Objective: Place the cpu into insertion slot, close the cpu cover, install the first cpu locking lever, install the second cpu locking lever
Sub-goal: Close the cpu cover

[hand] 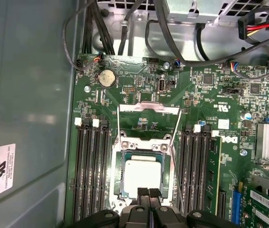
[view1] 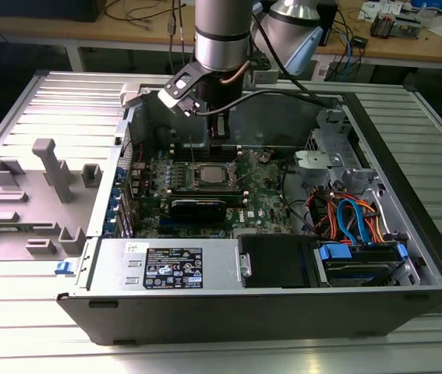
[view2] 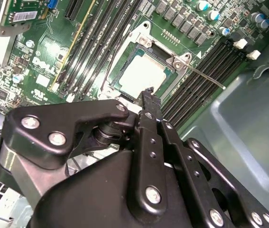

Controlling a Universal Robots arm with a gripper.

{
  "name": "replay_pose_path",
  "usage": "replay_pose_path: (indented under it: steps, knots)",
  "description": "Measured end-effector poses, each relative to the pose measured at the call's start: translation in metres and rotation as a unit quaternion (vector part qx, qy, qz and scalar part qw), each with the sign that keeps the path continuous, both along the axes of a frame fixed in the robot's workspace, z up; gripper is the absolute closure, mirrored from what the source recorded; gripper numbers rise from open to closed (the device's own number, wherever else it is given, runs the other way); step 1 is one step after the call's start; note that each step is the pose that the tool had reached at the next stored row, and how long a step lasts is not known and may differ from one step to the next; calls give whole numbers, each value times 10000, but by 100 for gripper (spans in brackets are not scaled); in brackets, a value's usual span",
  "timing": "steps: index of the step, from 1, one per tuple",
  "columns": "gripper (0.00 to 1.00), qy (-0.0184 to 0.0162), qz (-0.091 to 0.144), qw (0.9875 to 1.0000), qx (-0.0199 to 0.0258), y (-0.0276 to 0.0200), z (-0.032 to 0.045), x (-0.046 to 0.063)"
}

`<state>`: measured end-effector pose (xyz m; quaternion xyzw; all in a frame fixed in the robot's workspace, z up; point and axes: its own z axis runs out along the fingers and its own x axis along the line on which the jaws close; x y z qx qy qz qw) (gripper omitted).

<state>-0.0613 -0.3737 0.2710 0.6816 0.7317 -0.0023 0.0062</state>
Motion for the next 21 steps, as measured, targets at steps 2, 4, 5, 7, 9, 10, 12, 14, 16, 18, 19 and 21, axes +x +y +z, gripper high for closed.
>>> replay_pose_path:
  steps: [2, 4, 5, 7, 9, 10, 12, 14, 16, 18, 19, 21]
  knots:
    - [89, 0, 0, 10000, 0, 0, 40, 0]
    - [89, 0, 0, 10000, 0, 0, 80, 0]
    - [89, 1, 0, 10000, 0, 0, 100, 0]
    - [89, 0, 0, 10000, 1, 0, 112, 0]
    - [89, 0, 0, 10000, 0, 0, 115, 0]
    - [89, 0, 0, 10000, 0, 0, 117, 0]
    - [89, 1, 0, 10000, -1, 0, 118, 2]
    - [89, 0, 0, 10000, -1, 0, 118, 6]
    - [89, 0, 0, 10000, 0, 0, 117, 10]
    - [89, 0, -1, 10000, -1, 0, 118, 14]
    - [89, 0, 0, 10000, 0, 0, 117, 15]
    - [89, 0, 0, 10000, 0, 0, 117, 19]
